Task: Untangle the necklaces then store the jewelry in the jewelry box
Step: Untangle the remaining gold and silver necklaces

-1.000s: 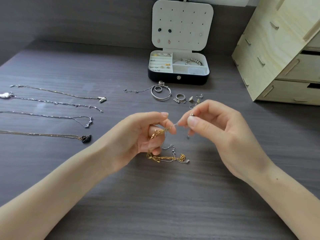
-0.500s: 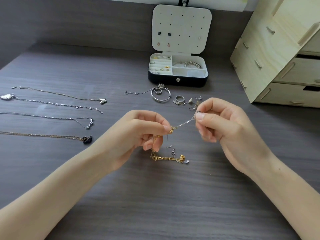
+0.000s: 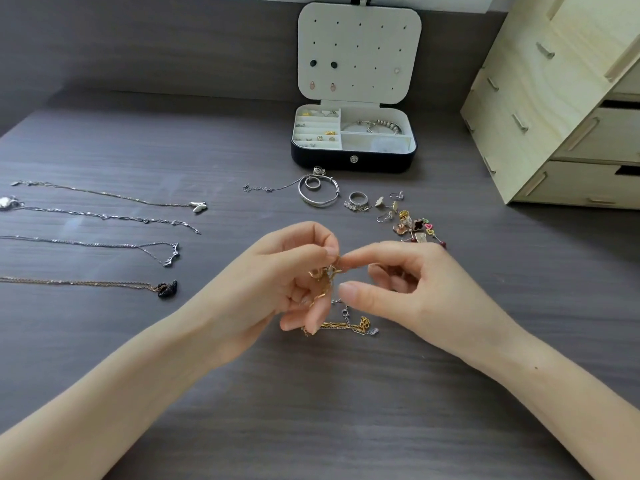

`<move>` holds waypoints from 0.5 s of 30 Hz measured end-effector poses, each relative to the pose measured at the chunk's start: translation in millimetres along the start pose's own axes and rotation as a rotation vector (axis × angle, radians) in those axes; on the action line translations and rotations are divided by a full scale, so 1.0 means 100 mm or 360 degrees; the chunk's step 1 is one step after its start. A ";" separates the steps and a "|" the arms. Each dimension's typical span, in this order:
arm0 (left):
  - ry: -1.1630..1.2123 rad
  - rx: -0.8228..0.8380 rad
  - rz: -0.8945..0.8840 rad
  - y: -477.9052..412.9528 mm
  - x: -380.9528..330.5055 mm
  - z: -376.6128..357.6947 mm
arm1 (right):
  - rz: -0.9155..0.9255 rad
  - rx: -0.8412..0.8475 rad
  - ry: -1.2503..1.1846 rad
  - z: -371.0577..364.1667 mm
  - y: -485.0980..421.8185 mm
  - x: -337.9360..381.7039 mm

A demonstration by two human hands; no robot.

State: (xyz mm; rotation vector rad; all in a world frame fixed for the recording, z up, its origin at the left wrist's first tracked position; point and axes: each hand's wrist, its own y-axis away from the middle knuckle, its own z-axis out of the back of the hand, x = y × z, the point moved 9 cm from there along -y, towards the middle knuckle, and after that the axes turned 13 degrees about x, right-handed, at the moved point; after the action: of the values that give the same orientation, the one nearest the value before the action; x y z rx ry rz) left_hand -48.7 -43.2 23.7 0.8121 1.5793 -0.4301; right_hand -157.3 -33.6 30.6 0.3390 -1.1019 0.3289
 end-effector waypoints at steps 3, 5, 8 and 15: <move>-0.0060 0.0006 -0.0005 -0.01 -0.01 -0.03 | 0.0014 0.0059 -0.0034 -0.05 -0.01 -0.02; -0.0146 0.0021 0.0001 -0.01 -0.03 -0.04 | 0.0038 0.0003 0.0119 -0.02 -0.01 -0.02; -0.0327 0.0042 0.0014 0.00 -0.06 -0.03 | 0.0069 -0.0137 0.0444 0.07 0.01 0.05; -0.0930 -0.0031 0.0124 -0.05 -0.12 0.11 | 0.0138 -0.0149 0.0501 0.14 -0.05 0.12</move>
State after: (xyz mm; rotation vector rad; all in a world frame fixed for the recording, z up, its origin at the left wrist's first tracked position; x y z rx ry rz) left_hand -45.0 -57.2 32.2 0.6528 1.0053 -0.5371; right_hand -161.8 -43.4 46.6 0.1495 -0.8202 0.3918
